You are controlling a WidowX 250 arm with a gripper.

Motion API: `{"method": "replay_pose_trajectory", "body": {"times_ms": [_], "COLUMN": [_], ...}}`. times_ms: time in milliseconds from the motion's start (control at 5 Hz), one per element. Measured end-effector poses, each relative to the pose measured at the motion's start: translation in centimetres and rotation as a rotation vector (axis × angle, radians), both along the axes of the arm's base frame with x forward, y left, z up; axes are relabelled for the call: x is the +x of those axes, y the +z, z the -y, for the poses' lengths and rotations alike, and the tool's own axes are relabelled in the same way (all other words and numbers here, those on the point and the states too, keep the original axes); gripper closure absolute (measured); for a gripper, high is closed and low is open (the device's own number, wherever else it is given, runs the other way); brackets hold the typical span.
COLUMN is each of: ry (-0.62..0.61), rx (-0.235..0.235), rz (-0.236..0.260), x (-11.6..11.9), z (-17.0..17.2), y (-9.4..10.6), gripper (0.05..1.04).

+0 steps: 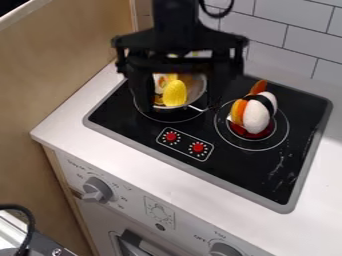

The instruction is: Put the black and white object in the silver pot

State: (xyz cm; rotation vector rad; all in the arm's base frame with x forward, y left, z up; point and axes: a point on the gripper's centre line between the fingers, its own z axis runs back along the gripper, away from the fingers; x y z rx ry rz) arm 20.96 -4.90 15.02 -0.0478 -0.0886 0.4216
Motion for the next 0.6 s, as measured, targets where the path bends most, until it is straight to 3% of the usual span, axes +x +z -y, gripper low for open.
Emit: {"method": "replay_pose_trajectory", "body": {"times_ms": [600], "ry": [-0.002], "rx": [-0.012], "rz": [0.02], "x": [-1.25], "z": [1.21], "y": [-0.32], "gripper": [0.083]}}
